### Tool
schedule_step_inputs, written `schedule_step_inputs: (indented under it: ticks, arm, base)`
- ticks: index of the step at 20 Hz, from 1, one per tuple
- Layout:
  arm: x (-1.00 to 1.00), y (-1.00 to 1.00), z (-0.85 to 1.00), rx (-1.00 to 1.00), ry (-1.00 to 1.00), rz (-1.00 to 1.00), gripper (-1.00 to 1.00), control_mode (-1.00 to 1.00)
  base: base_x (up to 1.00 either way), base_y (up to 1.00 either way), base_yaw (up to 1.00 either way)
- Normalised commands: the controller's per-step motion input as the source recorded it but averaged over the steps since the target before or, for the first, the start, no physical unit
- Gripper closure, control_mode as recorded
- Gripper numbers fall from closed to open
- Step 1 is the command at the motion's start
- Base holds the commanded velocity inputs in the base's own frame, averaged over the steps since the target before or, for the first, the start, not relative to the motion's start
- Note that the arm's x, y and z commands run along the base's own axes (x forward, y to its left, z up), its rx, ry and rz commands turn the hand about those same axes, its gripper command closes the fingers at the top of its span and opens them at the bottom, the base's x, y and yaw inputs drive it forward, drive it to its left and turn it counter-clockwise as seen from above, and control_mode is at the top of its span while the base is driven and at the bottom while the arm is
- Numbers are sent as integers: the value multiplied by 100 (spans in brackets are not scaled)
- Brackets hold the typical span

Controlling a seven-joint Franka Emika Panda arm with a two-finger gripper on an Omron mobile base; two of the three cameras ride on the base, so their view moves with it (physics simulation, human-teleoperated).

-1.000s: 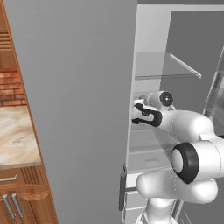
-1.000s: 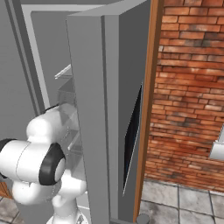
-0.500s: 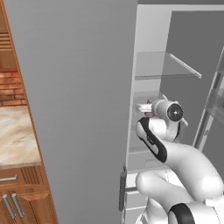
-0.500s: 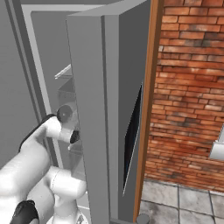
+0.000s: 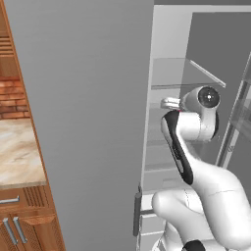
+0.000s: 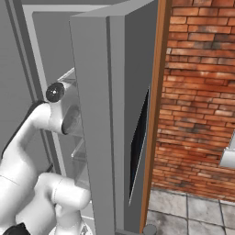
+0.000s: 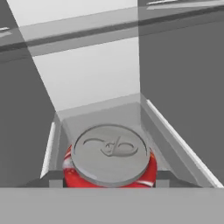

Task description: Open the fridge, grab two sodas, and place both sodas inside the bowl with ice on the dining counter.

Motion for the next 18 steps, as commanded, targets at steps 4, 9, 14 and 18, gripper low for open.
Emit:
schedule_step_inputs:
  ticks: [4, 9, 14, 18]
  arm:
    - [-92, 2, 17, 9, 3, -1, 100, -100]
    - [-100, 11, 29, 5, 0, -1, 100, -100]
    - [-97, 38, 9, 0, 0, 0, 100, -100]
    - [-80, 64, 0, 0, 0, 0, 100, -100]
  base:
    - [0, 0, 0]
    - [0, 0, 0]
    - [0, 0, 0]
    - [0, 0, 0]
